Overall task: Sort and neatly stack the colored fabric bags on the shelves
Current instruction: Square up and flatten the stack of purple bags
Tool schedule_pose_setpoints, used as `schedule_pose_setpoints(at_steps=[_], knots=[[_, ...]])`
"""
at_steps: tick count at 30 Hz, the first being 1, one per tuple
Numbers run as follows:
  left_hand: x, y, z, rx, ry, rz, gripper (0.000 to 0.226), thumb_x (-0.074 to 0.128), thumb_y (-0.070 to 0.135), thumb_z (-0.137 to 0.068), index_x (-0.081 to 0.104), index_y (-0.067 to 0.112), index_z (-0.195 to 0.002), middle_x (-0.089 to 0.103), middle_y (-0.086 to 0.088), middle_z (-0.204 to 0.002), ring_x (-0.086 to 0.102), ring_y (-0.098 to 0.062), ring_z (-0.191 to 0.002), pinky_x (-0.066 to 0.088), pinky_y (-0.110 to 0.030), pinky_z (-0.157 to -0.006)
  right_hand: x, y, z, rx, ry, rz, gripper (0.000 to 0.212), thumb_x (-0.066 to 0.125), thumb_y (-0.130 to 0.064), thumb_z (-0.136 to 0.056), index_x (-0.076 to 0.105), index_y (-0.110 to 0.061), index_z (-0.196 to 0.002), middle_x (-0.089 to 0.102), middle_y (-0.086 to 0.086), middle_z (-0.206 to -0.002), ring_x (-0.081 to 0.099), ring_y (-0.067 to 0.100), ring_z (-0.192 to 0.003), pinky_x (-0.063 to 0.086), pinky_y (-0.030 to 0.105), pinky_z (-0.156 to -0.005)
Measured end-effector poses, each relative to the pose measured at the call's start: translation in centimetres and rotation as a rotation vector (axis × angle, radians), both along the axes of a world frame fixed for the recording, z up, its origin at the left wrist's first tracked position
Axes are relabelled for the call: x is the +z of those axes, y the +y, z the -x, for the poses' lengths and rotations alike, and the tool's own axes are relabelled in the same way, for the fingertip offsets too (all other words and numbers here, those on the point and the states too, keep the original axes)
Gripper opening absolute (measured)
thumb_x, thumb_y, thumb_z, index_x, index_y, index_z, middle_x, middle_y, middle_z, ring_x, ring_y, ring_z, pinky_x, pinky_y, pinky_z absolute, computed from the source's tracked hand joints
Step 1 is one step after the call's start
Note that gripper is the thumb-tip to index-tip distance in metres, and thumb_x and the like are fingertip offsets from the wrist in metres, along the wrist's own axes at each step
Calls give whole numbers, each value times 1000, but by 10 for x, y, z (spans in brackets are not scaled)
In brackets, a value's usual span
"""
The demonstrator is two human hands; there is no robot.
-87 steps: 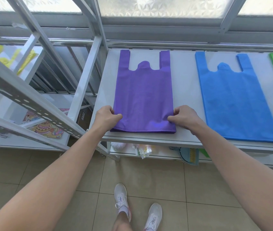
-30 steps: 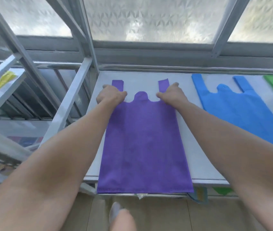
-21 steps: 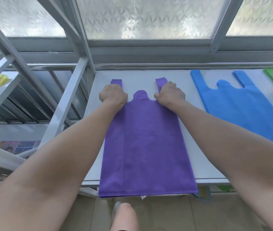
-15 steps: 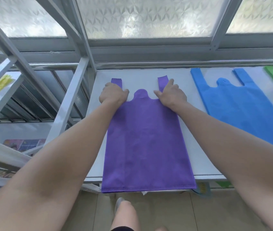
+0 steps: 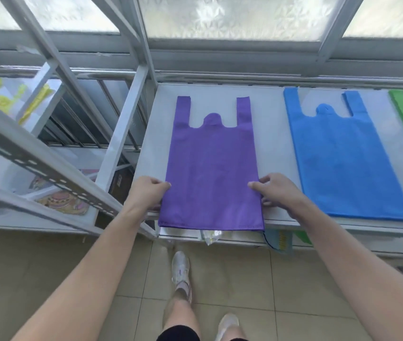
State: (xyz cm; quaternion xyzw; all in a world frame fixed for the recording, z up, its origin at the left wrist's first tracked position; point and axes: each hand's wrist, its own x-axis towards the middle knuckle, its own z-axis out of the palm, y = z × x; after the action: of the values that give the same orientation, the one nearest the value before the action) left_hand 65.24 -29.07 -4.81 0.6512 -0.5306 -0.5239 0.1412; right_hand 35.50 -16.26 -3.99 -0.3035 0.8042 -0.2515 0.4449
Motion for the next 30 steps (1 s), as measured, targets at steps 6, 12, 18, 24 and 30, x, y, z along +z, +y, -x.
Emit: schedule_pose_setpoints(at_steps=[6, 12, 18, 24, 30], knots=[[-7, 5, 0, 45, -47, 86, 10, 75, 26, -85, 80, 17, -82, 79, -2, -83, 77, -24, -82, 65, -46, -80, 2, 10, -2, 24, 108, -8, 31, 65, -29, -90, 74, 0, -91, 75, 20, -97, 65, 22, -75, 59, 49, -83], [-8, -20, 26, 54, -54, 142, 10, 76, 29, -83, 78, 21, -77, 78, 0, -85, 75, -25, -90, 62, -42, -86, 5, -10, 8, -107, 202, 62, 27, 64, -27, -93, 75, -2, -93, 76, 16, -99, 70, 29, -89, 54, 35, -76], [-9, -25, 41, 76, -139, 187, 17, 70, 19, -86, 72, 13, -69, 73, -9, -79, 67, -27, -75, 59, -39, -80, 1, -21, 12, -101, 248, 62, 25, 64, -28, -93, 74, -5, -93, 74, 14, -94, 66, 23, -85, 51, 34, -74], [-12, -20, 33, 93, -165, 219, 11, 70, 22, -89, 76, 18, -81, 74, -5, -85, 71, -27, -87, 56, -33, -79, 2, -17, 6, -50, 254, 66, 21, 64, -28, -94, 74, -9, -99, 74, 6, -98, 68, 26, -97, 55, 38, -86], [-5, -14, 30, 26, -202, 277, 28, 69, 25, -92, 71, 13, -118, 72, -6, -112, 67, -25, -105, 54, -36, -96, 8, -16, 1, 7, 327, 27, 30, 61, -26, -93, 63, 0, -107, 68, 19, -102, 64, 37, -97, 49, 40, -73]])
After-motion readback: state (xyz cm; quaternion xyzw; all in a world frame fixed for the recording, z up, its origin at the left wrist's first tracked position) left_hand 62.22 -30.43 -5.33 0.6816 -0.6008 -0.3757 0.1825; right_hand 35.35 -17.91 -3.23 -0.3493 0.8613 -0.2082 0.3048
